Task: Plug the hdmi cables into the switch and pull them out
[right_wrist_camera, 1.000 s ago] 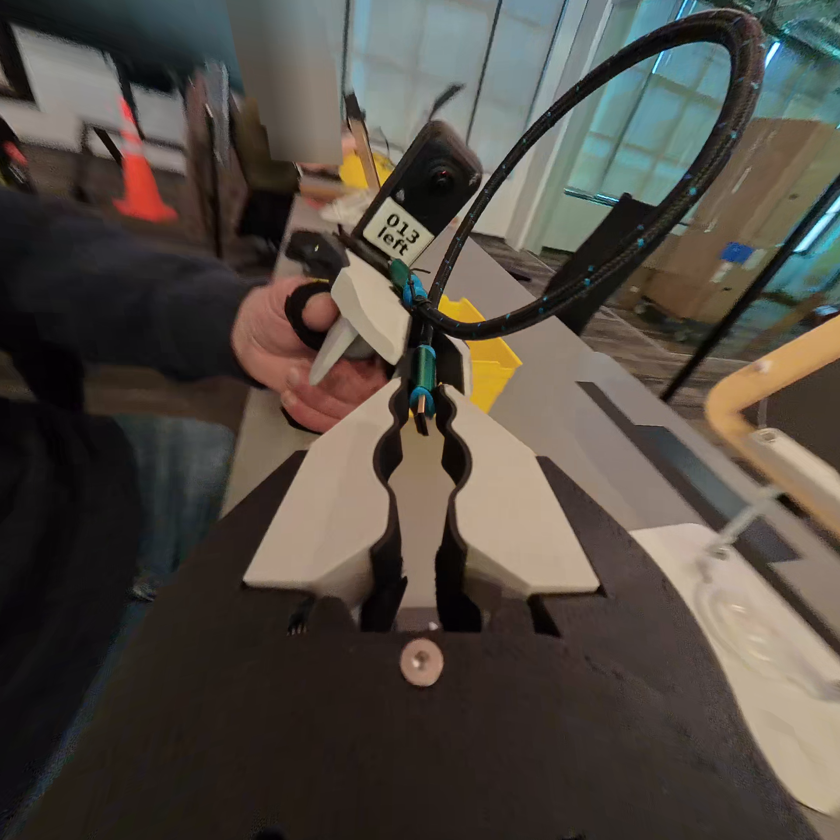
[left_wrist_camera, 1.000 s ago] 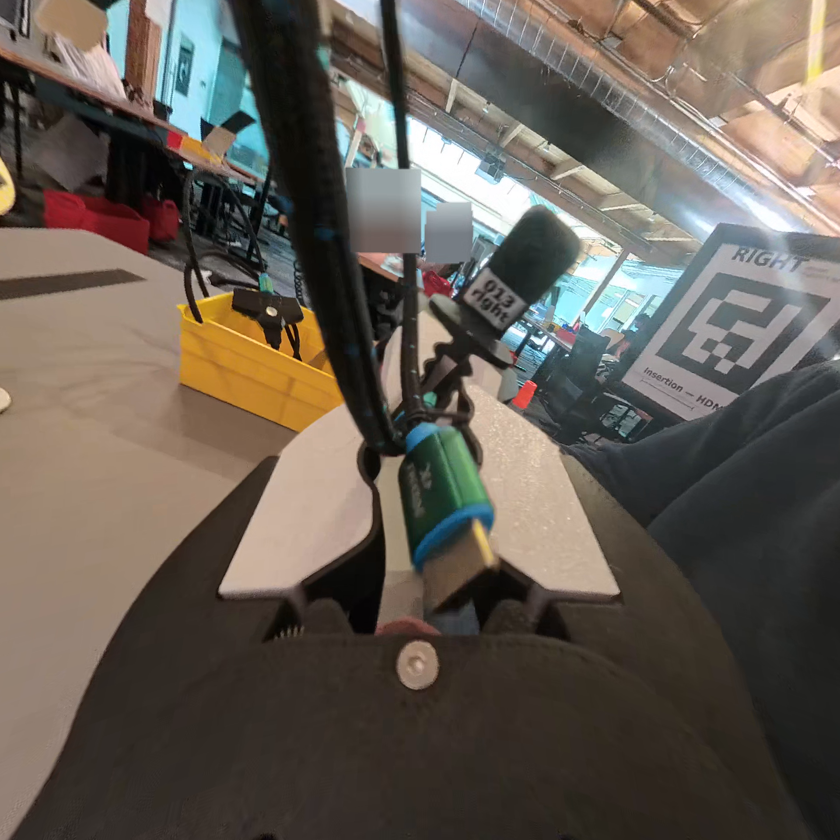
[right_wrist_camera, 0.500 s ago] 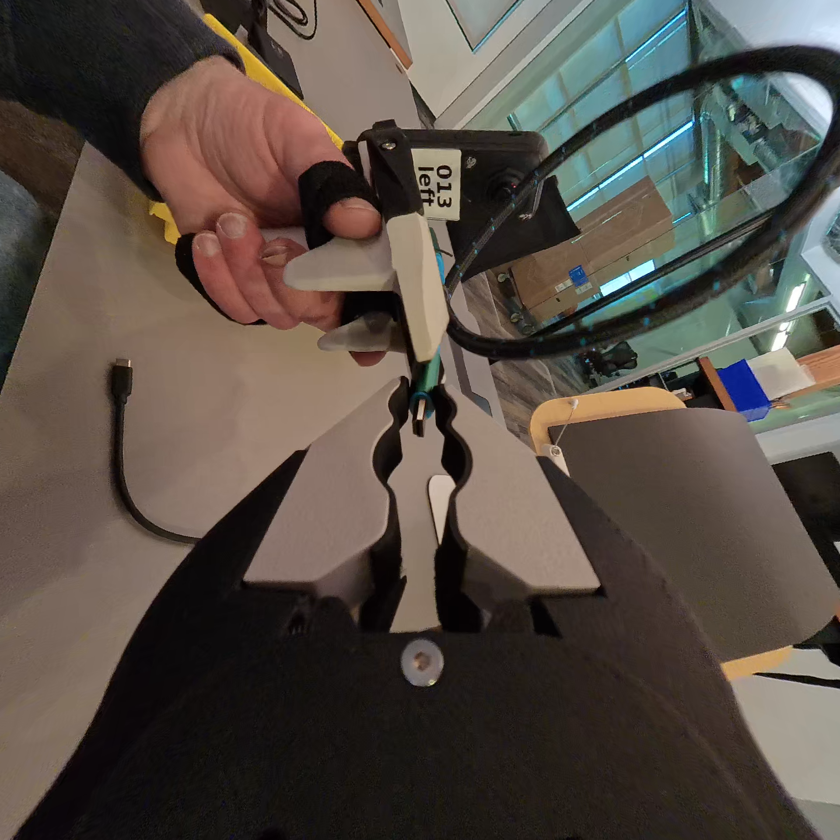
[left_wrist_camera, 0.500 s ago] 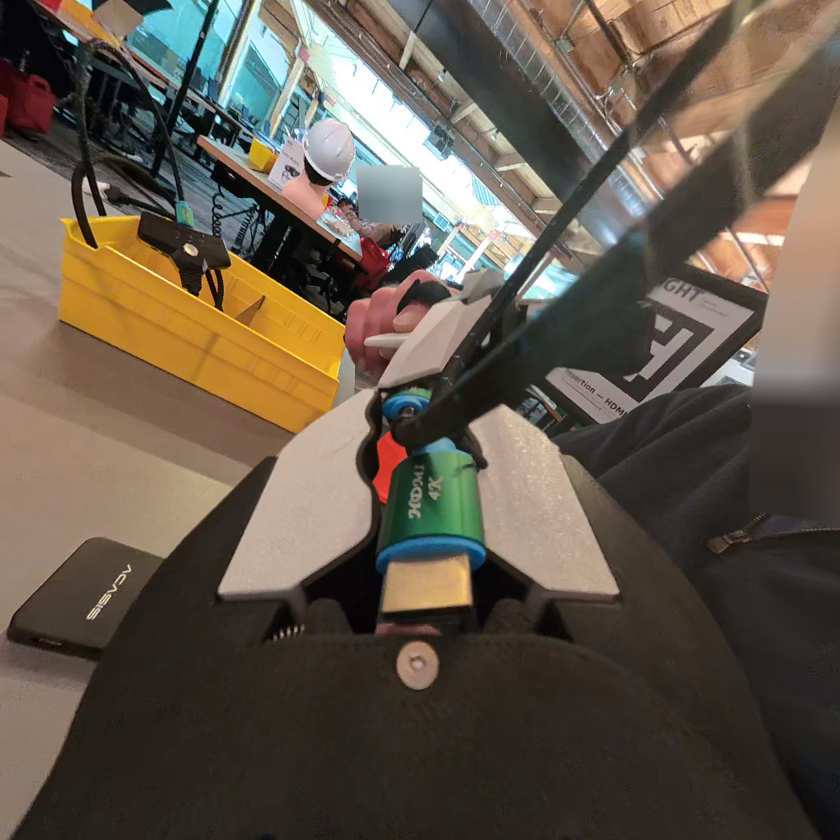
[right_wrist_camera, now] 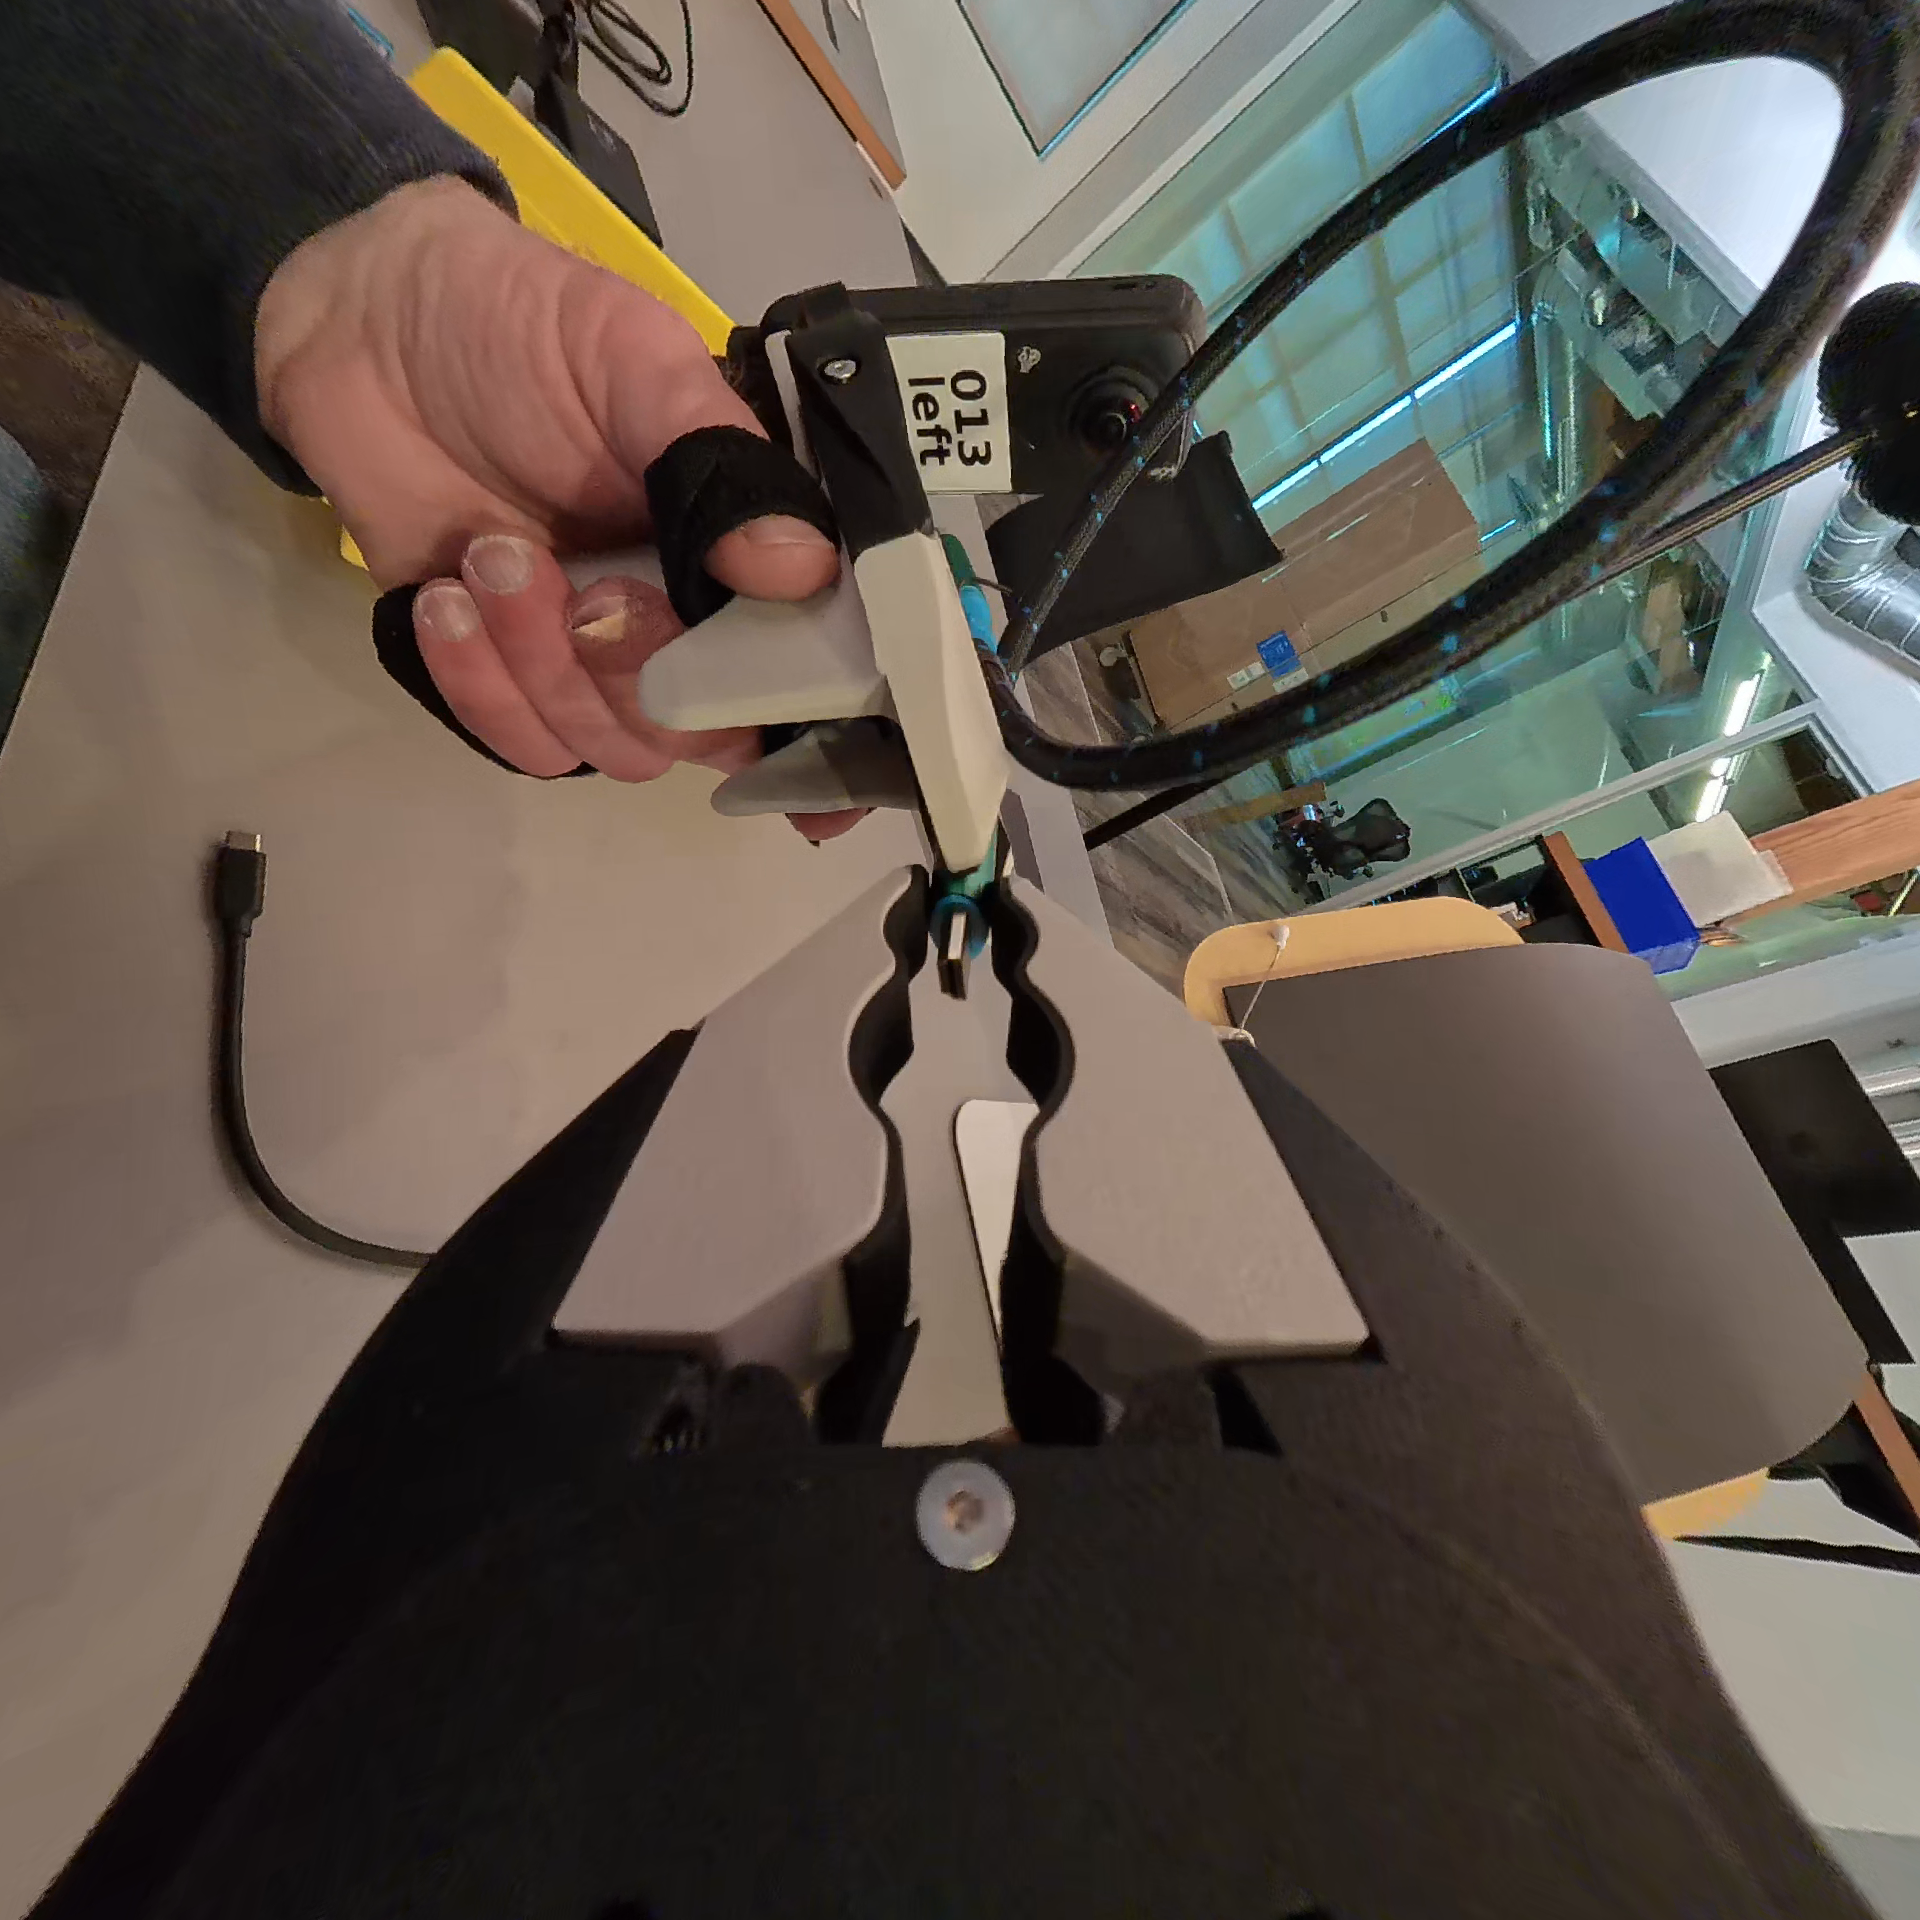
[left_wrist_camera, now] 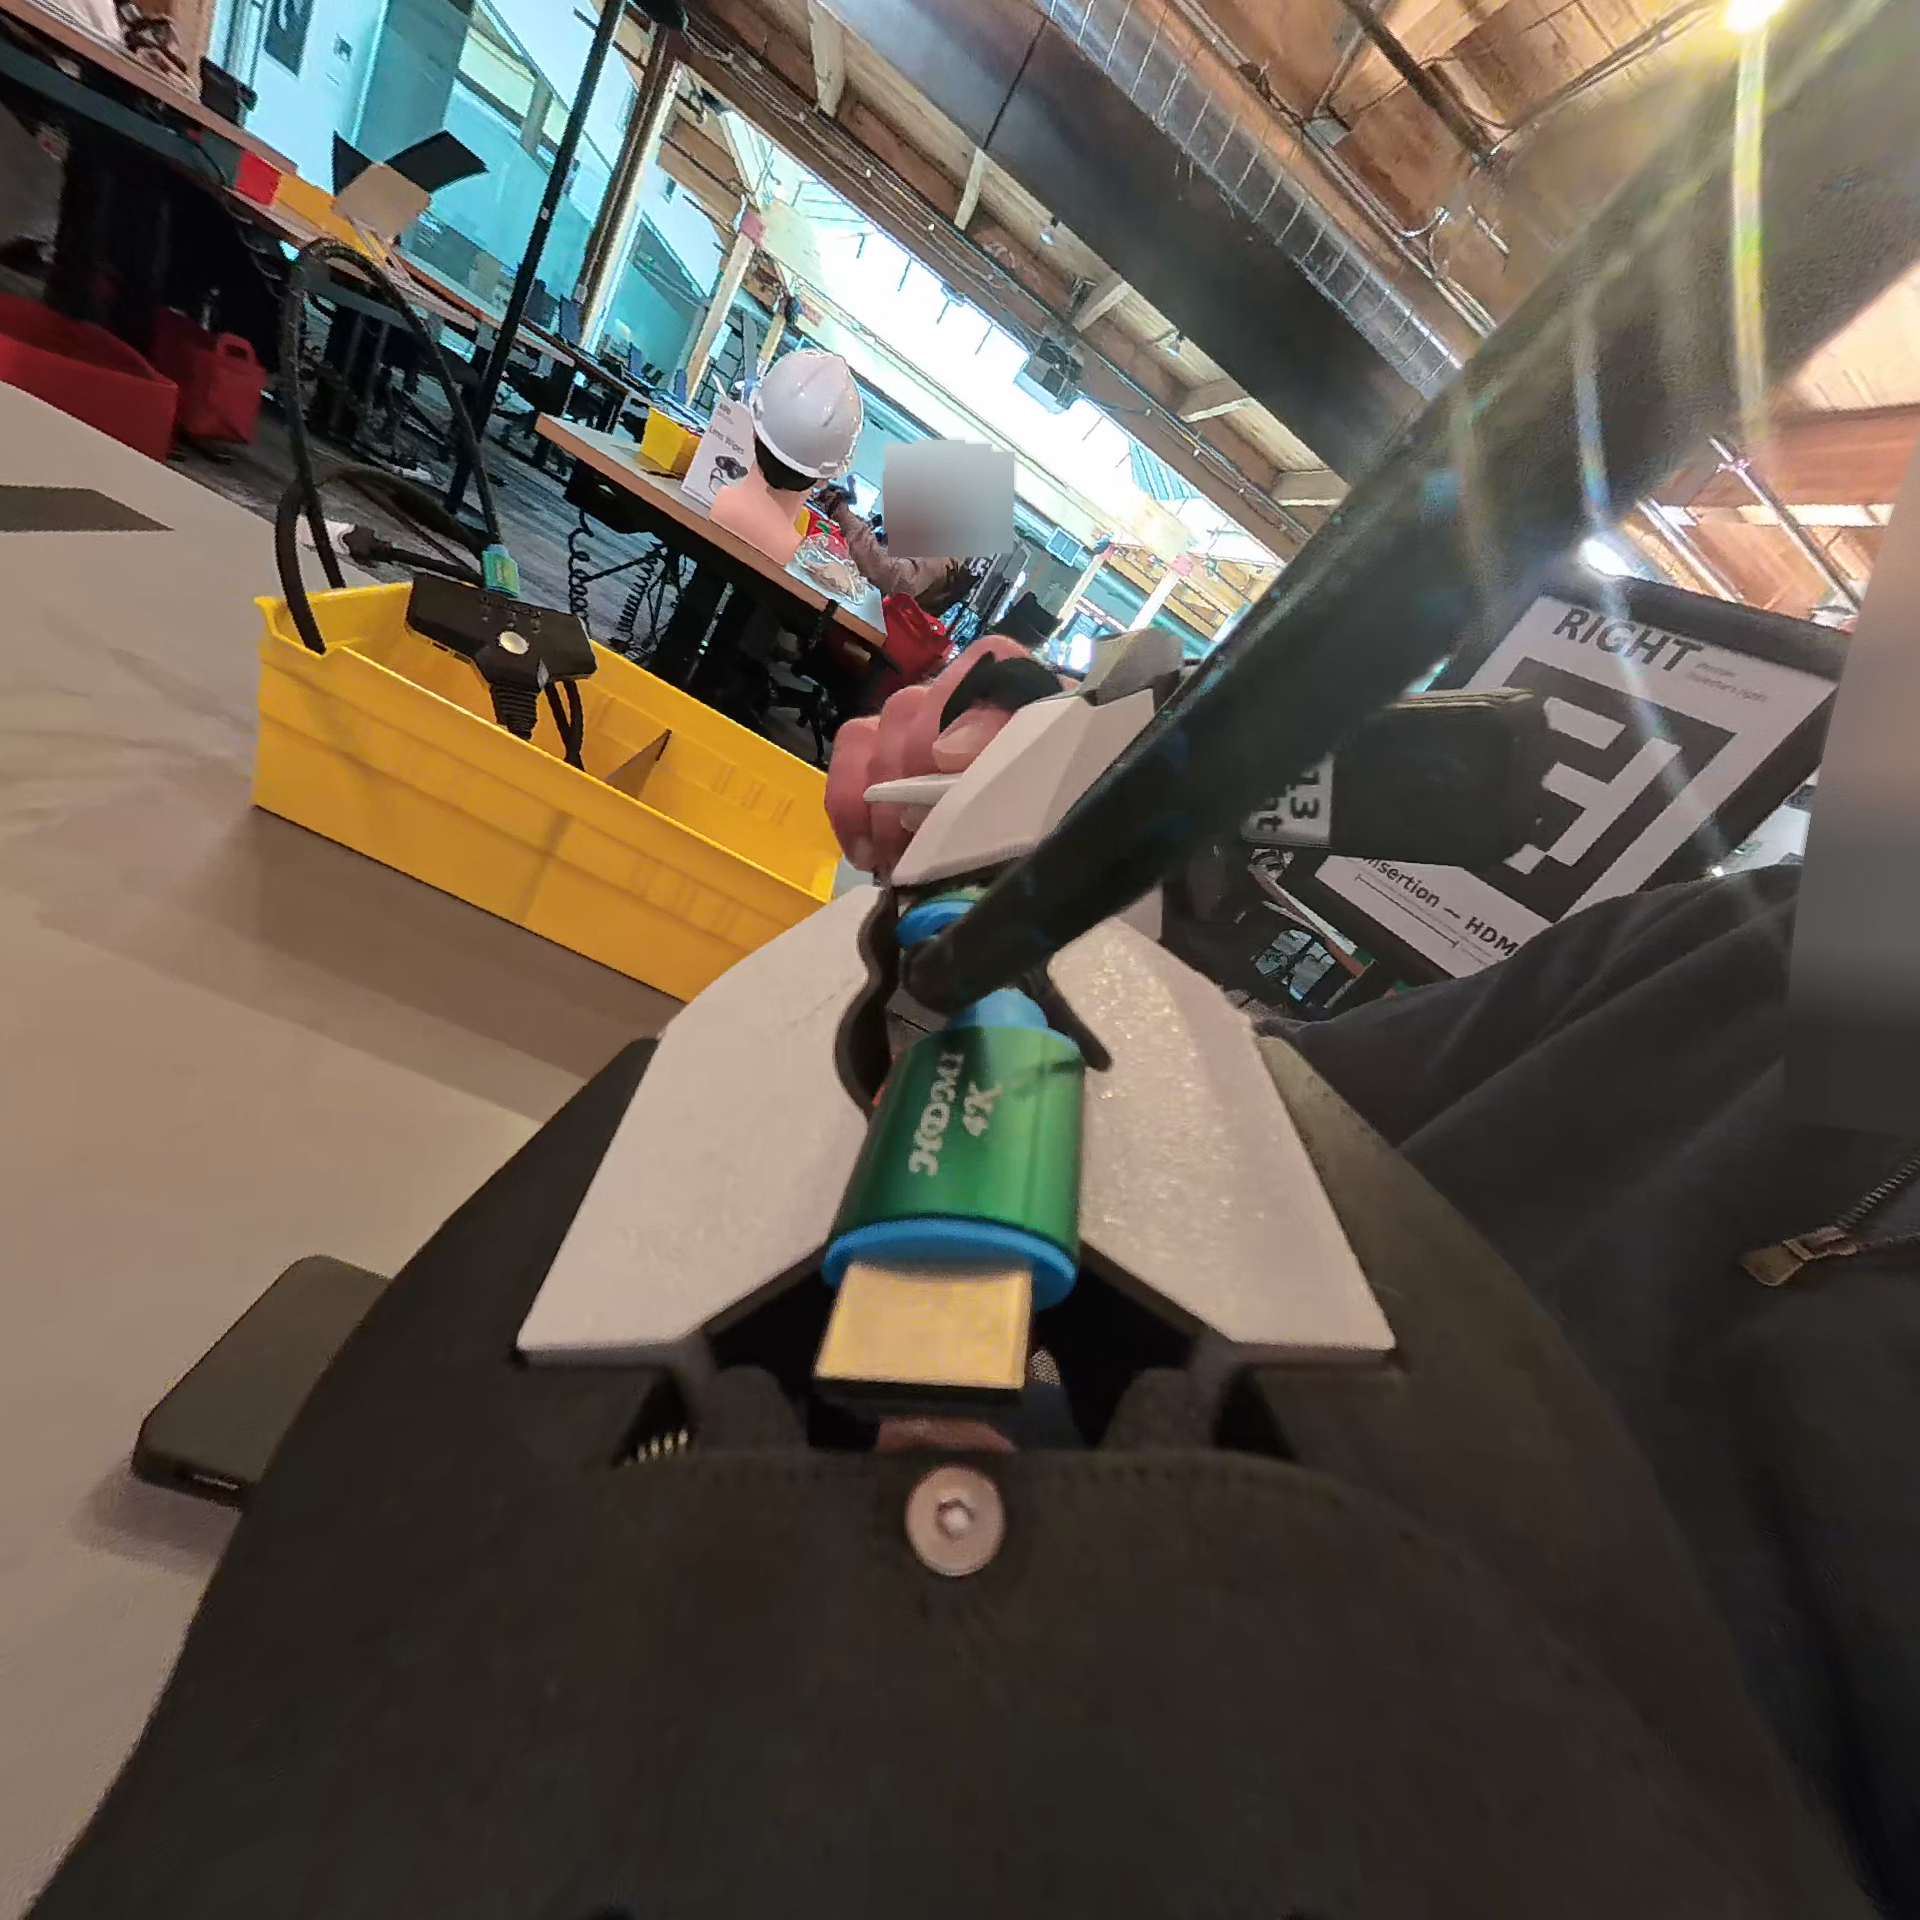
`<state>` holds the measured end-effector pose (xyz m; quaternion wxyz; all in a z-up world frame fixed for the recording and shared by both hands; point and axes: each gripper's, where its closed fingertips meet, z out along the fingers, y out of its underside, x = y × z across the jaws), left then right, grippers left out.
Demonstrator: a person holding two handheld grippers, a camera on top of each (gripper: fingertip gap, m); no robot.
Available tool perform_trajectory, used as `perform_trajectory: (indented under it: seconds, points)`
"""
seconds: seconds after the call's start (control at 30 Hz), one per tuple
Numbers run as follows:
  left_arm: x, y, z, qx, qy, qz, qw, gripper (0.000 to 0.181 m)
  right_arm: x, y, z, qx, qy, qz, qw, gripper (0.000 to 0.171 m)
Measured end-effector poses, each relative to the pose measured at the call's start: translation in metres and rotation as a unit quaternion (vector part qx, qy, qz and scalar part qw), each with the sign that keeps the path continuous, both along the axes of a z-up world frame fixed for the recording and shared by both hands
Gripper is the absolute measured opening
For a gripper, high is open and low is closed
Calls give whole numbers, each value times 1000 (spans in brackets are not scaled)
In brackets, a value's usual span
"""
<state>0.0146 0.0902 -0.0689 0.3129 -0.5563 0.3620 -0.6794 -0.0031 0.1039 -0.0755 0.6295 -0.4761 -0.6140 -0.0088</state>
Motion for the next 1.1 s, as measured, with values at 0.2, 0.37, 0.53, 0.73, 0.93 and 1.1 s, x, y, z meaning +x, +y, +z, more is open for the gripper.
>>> perform_trajectory:
  seconds: [0.2,0.37,0.53,0.73,0.93,1.1]
  points:
    - [-7,9,-4,28,3,27,999,23,7,2,3,-49,57,14,997,20]
    - [-11,13,-3,68,-5,48,996,23,17,9,-3,-144,128,30,981,35]
    - [-18,18,3,111,-10,78,991,23,19,12,-9,-228,191,56,953,36]
    - [-21,20,2,168,8,103,980,22,13,14,-17,-255,197,58,945,44]
    - [-24,24,0,205,23,125,971,23,12,19,-25,-275,204,51,938,51]
    - [-26,28,-4,224,38,135,964,23,17,25,-29,-295,221,45,929,60]
